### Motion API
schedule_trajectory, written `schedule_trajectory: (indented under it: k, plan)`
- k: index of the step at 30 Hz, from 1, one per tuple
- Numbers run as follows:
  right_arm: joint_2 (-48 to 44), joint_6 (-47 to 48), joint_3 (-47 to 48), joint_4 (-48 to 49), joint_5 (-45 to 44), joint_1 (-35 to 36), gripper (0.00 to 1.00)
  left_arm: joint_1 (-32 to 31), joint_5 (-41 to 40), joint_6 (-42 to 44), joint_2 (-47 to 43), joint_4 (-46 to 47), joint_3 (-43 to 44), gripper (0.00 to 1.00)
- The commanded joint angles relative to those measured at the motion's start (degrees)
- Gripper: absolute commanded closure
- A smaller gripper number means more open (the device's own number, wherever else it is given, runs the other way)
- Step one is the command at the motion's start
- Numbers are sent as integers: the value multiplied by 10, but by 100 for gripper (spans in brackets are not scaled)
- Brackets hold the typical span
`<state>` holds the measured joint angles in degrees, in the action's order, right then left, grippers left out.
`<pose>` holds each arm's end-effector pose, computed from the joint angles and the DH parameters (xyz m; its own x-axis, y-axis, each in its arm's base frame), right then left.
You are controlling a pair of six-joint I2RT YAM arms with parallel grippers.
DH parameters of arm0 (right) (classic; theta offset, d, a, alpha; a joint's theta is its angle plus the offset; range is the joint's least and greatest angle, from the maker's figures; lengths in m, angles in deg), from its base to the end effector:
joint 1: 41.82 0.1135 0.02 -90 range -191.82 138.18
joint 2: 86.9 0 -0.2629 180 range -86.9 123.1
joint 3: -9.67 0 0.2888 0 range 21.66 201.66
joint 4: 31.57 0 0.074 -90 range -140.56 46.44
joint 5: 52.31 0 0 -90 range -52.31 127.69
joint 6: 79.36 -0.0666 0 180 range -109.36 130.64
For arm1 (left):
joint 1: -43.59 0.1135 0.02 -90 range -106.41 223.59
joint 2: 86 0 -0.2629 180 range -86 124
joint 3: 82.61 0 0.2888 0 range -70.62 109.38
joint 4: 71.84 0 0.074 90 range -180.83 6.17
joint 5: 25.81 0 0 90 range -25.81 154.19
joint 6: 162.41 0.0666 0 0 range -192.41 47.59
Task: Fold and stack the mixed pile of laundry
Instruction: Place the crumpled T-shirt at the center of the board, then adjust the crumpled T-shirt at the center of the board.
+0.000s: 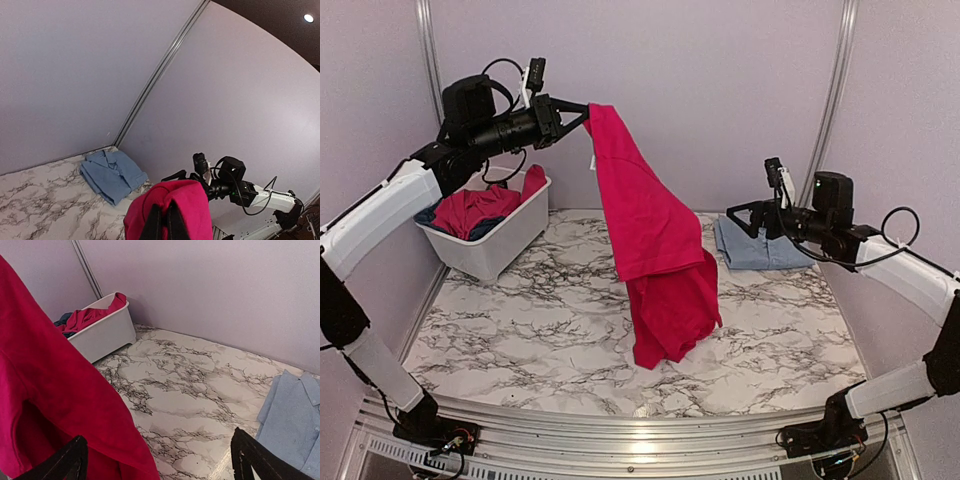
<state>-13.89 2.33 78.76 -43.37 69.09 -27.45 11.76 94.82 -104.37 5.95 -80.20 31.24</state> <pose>0.3375 0.1223 0.3097 -0.3605 0.0350 -0.9321 -0.6524 0.7047 0.2788 0.3428 -0.2527 0.5147 -0.2942 -0.3535 -0.8880 0.8474 0.3333 -0.4134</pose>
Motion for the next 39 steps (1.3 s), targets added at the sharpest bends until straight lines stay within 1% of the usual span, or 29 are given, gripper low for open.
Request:
schedule_trajectory:
  k: [1,3,5,7,9,10,12,14,16,18,19,20,21,23,24,25,28,31,33,37,39]
  plan:
    - [-11,20,-12,-22,9,4,8,52,-25,-26,-77,75,-165,100]
    - [-12,24,-18,-21,32,8,11,48,-39,2,-83,40,-202,100]
    - [-17,32,-16,-23,28,30,12,42,-15,7,-68,34,-221,100]
    - [-17,38,-5,-29,26,53,13,23,1,23,-37,14,-213,100]
    - [-13,39,10,-47,23,58,13,-7,22,47,-3,-5,-186,100]
    - [-15,42,15,-57,15,58,13,-27,21,62,10,-12,-171,100]
    - [-21,39,17,-64,1,58,13,-69,-3,99,36,-50,-132,100]
    - [-23,35,18,-77,5,57,12,-103,-14,118,73,-83,-84,100]
    - [-27,36,16,-91,8,58,13,-125,-23,125,113,-109,-35,100]
    - [-39,33,2,-92,-6,58,13,-141,-20,133,155,-127,2,100]
    - [-45,35,-4,-96,-19,57,12,-146,-18,144,183,-145,29,89]
    - [-50,41,-8,-104,-32,57,12,-148,-40,155,202,-173,46,76]
    - [-54,48,-8,-115,-42,57,12,-148,-65,168,208,-196,51,66]
    - [-54,65,-5,-138,-46,57,12,-147,-138,190,179,-199,10,35]
    - [-50,72,-3,-150,-45,58,12,-146,-176,194,158,-191,-17,27]
    - [-45,77,1,-161,-46,59,12,-142,-199,193,131,-180,-47,23]
    - [-32,82,-3,-175,-40,65,13,-111,-214,160,48,-127,-162,12]
    - [-19,82,-17,-173,-45,97,13,-82,-216,128,-17,-82,-286,10]
    - [1,82,-23,-173,-56,133,14,-75,-212,118,-37,-55,-360,10]
    - [55,99,-30,-175,-78,184,20,-72,-195,90,-34,3,-481,13]
    - [77,104,-33,-176,-95,210,24,-73,-174,71,-20,43,-516,17]
